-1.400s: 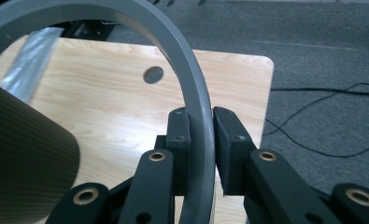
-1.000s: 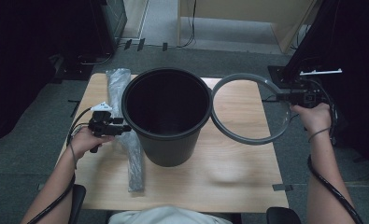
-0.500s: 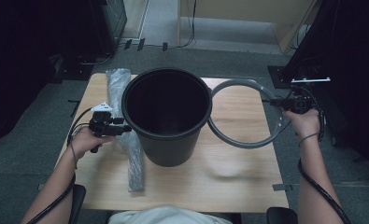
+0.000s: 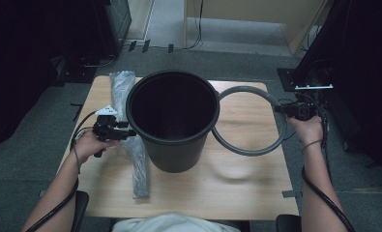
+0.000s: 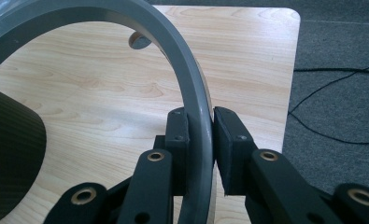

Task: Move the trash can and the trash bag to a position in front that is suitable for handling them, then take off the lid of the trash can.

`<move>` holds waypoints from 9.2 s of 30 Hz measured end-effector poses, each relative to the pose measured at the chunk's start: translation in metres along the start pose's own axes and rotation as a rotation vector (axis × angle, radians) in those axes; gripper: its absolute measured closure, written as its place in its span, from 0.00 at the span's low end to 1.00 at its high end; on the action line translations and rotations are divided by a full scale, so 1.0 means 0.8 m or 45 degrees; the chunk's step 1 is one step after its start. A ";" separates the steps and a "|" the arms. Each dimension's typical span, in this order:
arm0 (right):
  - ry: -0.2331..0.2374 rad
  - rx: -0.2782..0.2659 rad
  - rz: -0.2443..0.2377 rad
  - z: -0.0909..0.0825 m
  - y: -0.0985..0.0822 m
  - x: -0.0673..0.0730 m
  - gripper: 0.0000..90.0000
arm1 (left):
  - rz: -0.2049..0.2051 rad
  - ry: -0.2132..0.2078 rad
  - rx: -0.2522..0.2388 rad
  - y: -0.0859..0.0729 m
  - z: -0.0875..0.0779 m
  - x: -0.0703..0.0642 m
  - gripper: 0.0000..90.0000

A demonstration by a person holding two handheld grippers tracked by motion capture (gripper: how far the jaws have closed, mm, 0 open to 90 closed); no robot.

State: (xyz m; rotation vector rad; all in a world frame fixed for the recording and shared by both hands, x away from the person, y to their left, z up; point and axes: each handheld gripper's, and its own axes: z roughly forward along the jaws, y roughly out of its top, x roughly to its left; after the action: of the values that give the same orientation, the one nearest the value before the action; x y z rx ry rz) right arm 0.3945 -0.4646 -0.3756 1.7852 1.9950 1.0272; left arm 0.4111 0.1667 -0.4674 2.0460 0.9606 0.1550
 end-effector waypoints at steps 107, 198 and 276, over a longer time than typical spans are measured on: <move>-0.055 -0.010 -0.103 0.112 -0.067 0.025 0.58 | 0.228 0.147 0.029 -0.039 0.034 0.065 0.29; 0.341 -0.150 -0.134 0.125 -0.077 0.087 0.29 | -0.154 -0.108 0.004 0.056 -0.082 0.052 0.99; 0.349 -0.179 -0.239 0.074 -0.029 0.119 0.48 | 0.040 -0.225 -0.134 0.211 -0.216 -0.035 0.99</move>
State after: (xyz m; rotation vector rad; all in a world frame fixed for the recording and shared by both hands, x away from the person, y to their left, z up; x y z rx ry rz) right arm 0.3945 -0.3552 -0.4093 1.4183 2.1356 1.3713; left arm 0.4148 0.2008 -0.2267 1.9433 0.7950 0.0394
